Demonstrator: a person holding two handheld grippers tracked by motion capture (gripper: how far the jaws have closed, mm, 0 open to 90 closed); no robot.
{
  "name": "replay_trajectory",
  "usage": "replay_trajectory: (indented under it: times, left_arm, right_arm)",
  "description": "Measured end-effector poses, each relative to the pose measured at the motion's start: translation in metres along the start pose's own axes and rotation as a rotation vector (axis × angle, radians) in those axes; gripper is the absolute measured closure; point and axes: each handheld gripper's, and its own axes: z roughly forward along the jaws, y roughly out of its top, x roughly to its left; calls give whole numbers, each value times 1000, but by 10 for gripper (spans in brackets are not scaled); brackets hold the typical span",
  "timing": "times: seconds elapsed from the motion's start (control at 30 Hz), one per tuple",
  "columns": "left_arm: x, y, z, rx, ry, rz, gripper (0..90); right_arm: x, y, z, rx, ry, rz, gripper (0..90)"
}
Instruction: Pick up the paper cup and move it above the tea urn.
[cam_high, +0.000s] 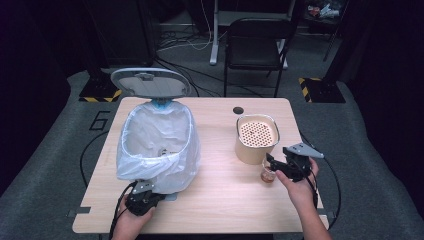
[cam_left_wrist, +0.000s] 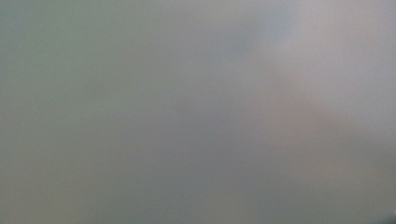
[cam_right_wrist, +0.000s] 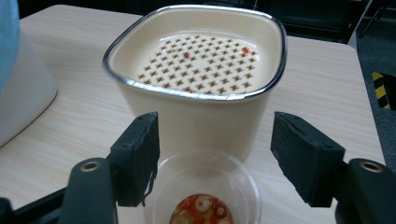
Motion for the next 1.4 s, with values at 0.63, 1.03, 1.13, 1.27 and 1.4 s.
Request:
replay_trajectory:
  times: [0.63, 1.03, 1.13, 1.27, 1.4]
  left_arm:
    - [0, 0, 0, 0, -1, 1, 900]
    - [0, 0, 0, -2, -4, 0, 900]
    - [0, 0, 0, -3, -3, -1, 900]
    - [0, 0, 0, -3, -4, -1, 900]
    - [0, 0, 0, -3, -4, 0, 900]
  right_arm:
    - [-40, 37, 43, 87, -27, 74, 575]
    - [-38, 39, 60, 93, -3, 134, 726]
    - [-32, 42, 64, 103, 7, 111, 759]
    - [-20, 48, 70, 129, 38, 54, 790]
    - [-8, 52, 72, 152, 69, -11, 814]
